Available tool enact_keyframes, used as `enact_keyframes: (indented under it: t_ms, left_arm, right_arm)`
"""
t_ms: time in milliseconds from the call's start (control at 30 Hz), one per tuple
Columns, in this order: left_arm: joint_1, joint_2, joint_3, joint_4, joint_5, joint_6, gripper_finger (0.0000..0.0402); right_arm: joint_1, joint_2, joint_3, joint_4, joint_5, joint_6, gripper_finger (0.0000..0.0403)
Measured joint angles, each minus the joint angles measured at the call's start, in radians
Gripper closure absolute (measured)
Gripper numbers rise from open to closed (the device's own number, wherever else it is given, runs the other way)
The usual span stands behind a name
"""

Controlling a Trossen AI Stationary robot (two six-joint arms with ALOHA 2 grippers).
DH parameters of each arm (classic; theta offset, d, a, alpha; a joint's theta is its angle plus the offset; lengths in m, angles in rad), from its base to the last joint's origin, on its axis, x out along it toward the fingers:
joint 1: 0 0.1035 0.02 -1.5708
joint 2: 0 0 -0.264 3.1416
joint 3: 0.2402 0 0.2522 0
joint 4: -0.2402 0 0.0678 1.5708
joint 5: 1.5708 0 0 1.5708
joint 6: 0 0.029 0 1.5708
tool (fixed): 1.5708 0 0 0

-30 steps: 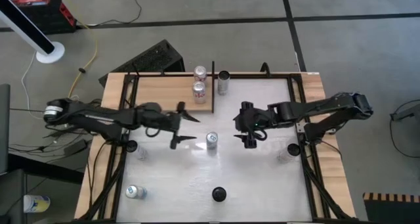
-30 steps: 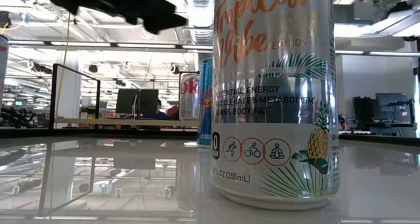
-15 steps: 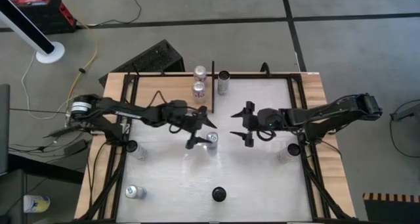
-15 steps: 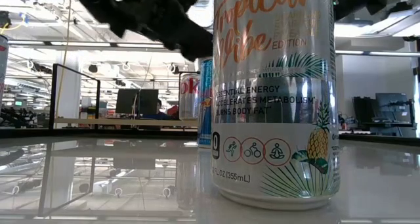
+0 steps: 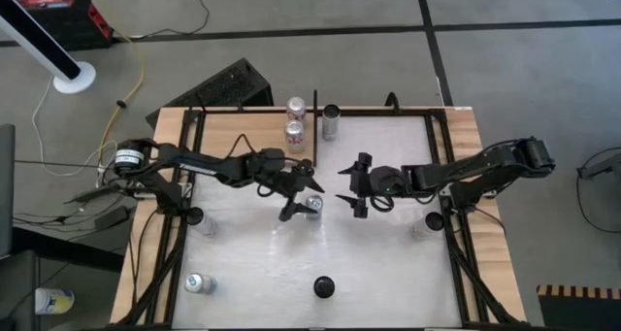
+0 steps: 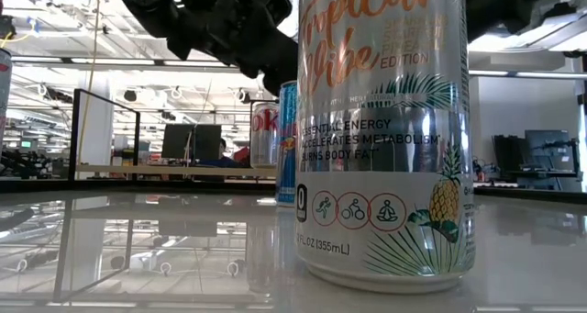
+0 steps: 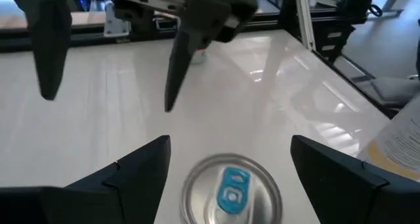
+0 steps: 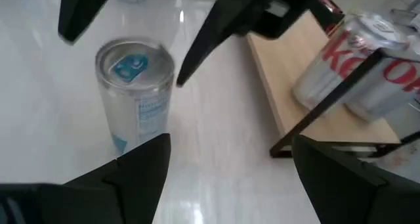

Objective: Place canned beverage on shelf
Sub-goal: Put the top blue soda can on the shelf

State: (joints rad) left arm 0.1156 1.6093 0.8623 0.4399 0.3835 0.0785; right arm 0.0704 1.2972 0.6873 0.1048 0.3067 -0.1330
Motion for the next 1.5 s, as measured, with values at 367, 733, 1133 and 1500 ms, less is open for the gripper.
enact_keyframes:
  t_ms: [367,733,1133,1500]
  left_arm:
    - [-0.018,0.0,0.0,-0.041,-0.078,0.085,0.0065]
    - [-0.052,0.013,0.0,-0.065,-0.16,0.092,0.0025]
    - [-0.059,0.031,-0.001,-0.089,-0.171,0.048,0.0025]
    - [-0.062,0.031,-0.001,-0.073,-0.183,0.045,0.0069]
  right_arm:
    - [-0.011,-0.01,-0.003,-0.014,0.086,0.001,0.0063]
    - [-0.012,-0.009,-0.003,-0.015,0.086,0.008,0.0063]
    - [-0.012,-0.009,-0.003,-0.015,0.085,0.013,0.0063]
    - [-0.012,-0.009,-0.003,-0.015,0.085,0.023,0.0063]
